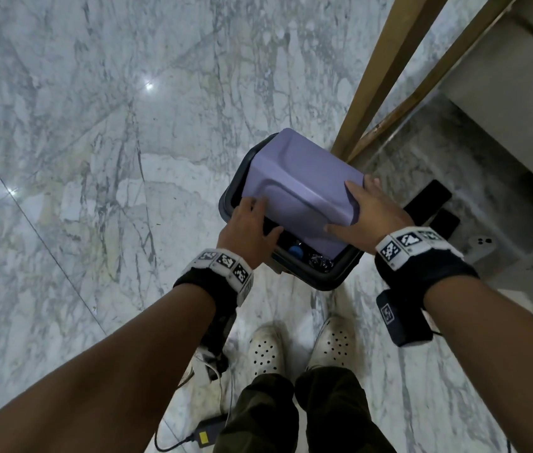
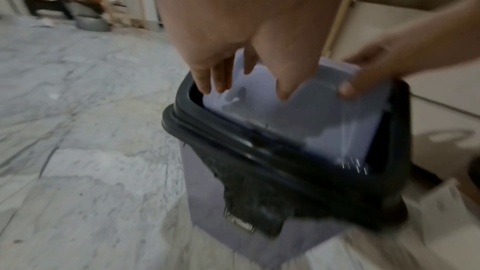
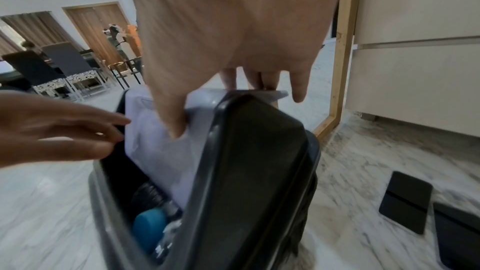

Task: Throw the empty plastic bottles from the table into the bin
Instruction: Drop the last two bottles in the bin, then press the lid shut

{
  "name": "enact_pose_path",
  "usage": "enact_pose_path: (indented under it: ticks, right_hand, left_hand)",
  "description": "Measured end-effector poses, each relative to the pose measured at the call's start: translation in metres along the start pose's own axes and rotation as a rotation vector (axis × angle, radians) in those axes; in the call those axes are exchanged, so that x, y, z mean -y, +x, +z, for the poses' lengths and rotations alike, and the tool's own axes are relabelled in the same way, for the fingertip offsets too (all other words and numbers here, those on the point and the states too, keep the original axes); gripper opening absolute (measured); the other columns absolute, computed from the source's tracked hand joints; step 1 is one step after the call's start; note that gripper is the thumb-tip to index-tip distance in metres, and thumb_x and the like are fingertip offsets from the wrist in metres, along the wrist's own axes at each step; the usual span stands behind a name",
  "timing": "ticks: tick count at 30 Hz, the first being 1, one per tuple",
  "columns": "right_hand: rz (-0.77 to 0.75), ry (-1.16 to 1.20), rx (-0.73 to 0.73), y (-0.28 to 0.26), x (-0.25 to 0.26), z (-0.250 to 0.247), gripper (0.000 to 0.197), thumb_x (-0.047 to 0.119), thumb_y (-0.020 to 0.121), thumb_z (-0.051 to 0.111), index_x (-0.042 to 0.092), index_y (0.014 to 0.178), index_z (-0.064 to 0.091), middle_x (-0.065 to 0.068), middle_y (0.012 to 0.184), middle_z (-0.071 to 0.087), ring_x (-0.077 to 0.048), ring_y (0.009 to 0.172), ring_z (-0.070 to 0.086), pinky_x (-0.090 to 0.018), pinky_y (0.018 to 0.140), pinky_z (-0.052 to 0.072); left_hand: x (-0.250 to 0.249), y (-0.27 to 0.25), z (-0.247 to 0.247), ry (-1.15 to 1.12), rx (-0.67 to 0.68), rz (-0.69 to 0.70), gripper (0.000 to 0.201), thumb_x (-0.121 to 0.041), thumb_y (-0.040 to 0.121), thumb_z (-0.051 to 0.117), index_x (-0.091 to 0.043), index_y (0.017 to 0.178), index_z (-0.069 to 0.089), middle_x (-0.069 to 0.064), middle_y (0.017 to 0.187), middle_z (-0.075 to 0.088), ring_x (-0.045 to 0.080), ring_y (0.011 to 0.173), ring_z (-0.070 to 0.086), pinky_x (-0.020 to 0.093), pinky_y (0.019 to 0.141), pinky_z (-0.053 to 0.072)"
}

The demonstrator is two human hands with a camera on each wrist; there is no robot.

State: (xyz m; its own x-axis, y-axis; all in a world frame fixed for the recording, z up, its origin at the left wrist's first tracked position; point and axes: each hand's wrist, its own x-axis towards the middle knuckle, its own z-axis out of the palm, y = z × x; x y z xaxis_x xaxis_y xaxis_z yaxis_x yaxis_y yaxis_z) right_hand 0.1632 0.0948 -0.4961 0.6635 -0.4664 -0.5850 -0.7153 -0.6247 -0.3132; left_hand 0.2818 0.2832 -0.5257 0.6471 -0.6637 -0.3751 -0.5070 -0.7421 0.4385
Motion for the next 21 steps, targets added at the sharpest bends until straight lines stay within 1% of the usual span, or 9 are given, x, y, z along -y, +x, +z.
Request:
enact_pose_path:
  ticks: [2, 4, 7, 9, 11, 14, 16, 18, 21]
  right_hand:
    - [-0.017, 0.017, -0.056, -0.005, 0.001, 0.006, 0.086, 0.05, 0.08, 0.066, 0.017, 0.148, 0.025, -0.013, 0.159, 0.013, -0.028, 0.15, 0.002, -0.043, 0.116, 0.021]
    - [-0.03, 0.01, -0.067, -0.002, 0.0, 0.007, 0.079, 0.047, 0.083, 0.064, 0.013, 0.145, 0.029, -0.016, 0.155, 0.021, -0.03, 0.148, 0.008, -0.043, 0.115, 0.023]
    - [-0.027, -0.013, -0.012, 0.011, -0.003, 0.0, 0.075, 0.046, 0.086, 0.06, 0.012, 0.145, 0.029, -0.016, 0.152, 0.027, -0.031, 0.146, 0.013, -0.043, 0.112, 0.026]
    - [-0.019, -0.038, 0.029, 0.017, -0.006, -0.008, 0.076, 0.047, 0.088, 0.057, 0.012, 0.147, 0.026, -0.015, 0.154, 0.025, -0.03, 0.146, 0.014, -0.044, 0.112, 0.027]
    - [-0.018, -0.072, 0.061, 0.018, -0.006, -0.011, 0.076, 0.049, 0.089, 0.053, 0.013, 0.149, 0.022, -0.014, 0.155, 0.025, -0.03, 0.145, 0.017, -0.045, 0.113, 0.028]
    - [-0.042, -0.117, 0.078, 0.013, -0.002, 0.0, 0.076, 0.051, 0.089, 0.051, 0.013, 0.148, 0.022, -0.016, 0.151, 0.029, -0.032, 0.143, 0.021, -0.043, 0.112, 0.029]
    - [-0.046, -0.113, 0.095, 0.009, -0.001, 0.008, 0.077, 0.054, 0.089, 0.048, 0.013, 0.148, 0.021, -0.015, 0.152, 0.026, -0.031, 0.145, 0.018, -0.049, 0.114, 0.025]
    - [-0.036, -0.118, 0.102, 0.009, -0.002, 0.01, 0.074, 0.058, 0.087, 0.043, 0.016, 0.145, 0.024, -0.01, 0.15, 0.029, -0.029, 0.144, 0.02, -0.056, 0.112, 0.024]
    - [-0.023, -0.081, 0.144, 0.01, 0.001, 0.002, 0.069, 0.055, 0.089, 0.045, 0.014, 0.143, 0.029, -0.01, 0.15, 0.033, -0.031, 0.142, 0.026, -0.052, 0.111, 0.029]
  left_hand:
    - [0.0, 0.012, 0.0, -0.05, 0.064, -0.075, 0.08, -0.037, 0.086, 0.063, -0.009, 0.148, 0.02, 0.013, 0.151, 0.027, 0.029, 0.141, 0.029, 0.046, 0.106, 0.04]
    - [-0.001, 0.018, 0.004, -0.064, 0.084, -0.102, 0.091, -0.039, 0.084, 0.064, -0.005, 0.15, 0.011, 0.016, 0.156, 0.016, 0.03, 0.146, 0.019, 0.044, 0.113, 0.033]
    - [-0.002, 0.018, 0.008, -0.074, 0.028, -0.075, 0.101, -0.037, 0.083, 0.067, -0.005, 0.151, 0.0, 0.019, 0.158, 0.005, 0.031, 0.149, 0.008, 0.043, 0.119, 0.023]
    - [-0.005, 0.016, 0.009, -0.049, 0.005, -0.023, 0.103, -0.036, 0.083, 0.066, -0.004, 0.151, -0.004, 0.02, 0.159, 0.0, 0.031, 0.149, 0.001, 0.041, 0.121, 0.017]
    - [-0.008, 0.016, 0.01, -0.027, 0.002, 0.001, 0.103, -0.039, 0.084, 0.064, -0.005, 0.15, -0.006, 0.022, 0.159, -0.004, 0.032, 0.149, -0.001, 0.042, 0.122, 0.016]
    - [-0.011, 0.016, 0.012, -0.073, 0.005, -0.074, 0.109, -0.044, 0.081, 0.066, -0.007, 0.15, -0.01, 0.025, 0.158, -0.005, 0.035, 0.149, -0.001, 0.044, 0.121, 0.016]
    - [-0.011, 0.013, 0.014, -0.091, 0.015, -0.113, 0.112, -0.043, 0.08, 0.068, -0.007, 0.15, -0.012, 0.027, 0.157, -0.007, 0.036, 0.148, -0.003, 0.044, 0.121, 0.014]
    - [-0.009, 0.011, 0.014, -0.101, -0.002, -0.117, 0.114, -0.043, 0.078, 0.07, -0.009, 0.15, -0.011, 0.028, 0.156, -0.006, 0.037, 0.148, 0.0, 0.045, 0.12, 0.017]
    - [-0.008, 0.011, 0.014, -0.076, -0.011, -0.112, 0.115, -0.042, 0.076, 0.072, -0.011, 0.151, -0.01, 0.03, 0.155, -0.005, 0.039, 0.147, 0.002, 0.046, 0.12, 0.018]
